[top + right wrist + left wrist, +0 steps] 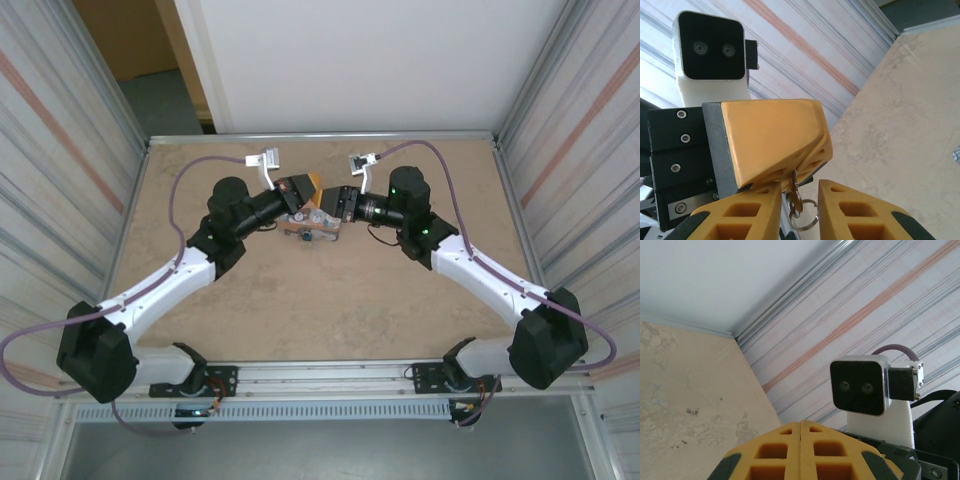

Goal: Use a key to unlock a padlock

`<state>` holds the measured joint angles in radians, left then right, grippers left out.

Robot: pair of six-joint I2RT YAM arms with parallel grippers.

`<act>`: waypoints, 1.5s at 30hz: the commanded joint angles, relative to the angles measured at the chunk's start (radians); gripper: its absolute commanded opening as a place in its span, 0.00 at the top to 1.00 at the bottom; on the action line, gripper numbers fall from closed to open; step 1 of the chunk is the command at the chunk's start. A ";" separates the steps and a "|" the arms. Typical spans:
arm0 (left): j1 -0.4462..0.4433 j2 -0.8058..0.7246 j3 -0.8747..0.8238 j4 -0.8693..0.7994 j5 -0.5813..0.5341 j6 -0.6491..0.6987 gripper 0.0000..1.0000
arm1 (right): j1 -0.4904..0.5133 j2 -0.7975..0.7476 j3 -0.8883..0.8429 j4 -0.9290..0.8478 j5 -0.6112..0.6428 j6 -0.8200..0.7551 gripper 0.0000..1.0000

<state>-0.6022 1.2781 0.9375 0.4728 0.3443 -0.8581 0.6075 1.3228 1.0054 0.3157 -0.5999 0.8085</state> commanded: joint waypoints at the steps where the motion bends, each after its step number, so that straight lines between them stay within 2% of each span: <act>1: -0.007 0.002 -0.011 0.045 0.013 -0.010 1.00 | 0.008 0.015 0.038 0.031 0.001 0.020 0.78; 17: -0.007 -0.002 -0.023 0.064 -0.015 -0.017 1.00 | 0.009 0.008 0.015 0.021 0.006 0.027 0.85; 30: -0.004 -0.030 -0.049 0.070 -0.058 -0.025 1.00 | 0.000 0.002 0.006 -0.006 0.007 0.019 1.00; 33: 0.006 -0.051 -0.062 0.055 -0.062 -0.018 0.89 | -0.006 -0.004 0.007 -0.046 0.012 -0.007 1.00; 37: 0.039 -0.114 -0.089 -0.021 -0.072 0.010 0.61 | -0.023 -0.020 0.016 -0.152 0.011 -0.093 1.00; 40: 0.061 -0.185 -0.116 -0.120 -0.102 0.060 0.45 | -0.040 -0.025 0.041 -0.288 0.012 -0.216 1.00; 43: 0.070 -0.262 -0.130 -0.278 -0.159 0.143 0.34 | -0.064 -0.017 0.072 -0.430 0.021 -0.345 1.00; 45: 0.070 -0.305 -0.139 -0.378 -0.194 0.193 0.30 | -0.083 -0.005 0.087 -0.500 0.021 -0.417 1.00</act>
<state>-0.5365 1.0294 0.8192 0.2607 0.2203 -0.7738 0.5465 1.3254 1.0409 -0.0216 -0.5949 0.5667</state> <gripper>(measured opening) 0.692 0.044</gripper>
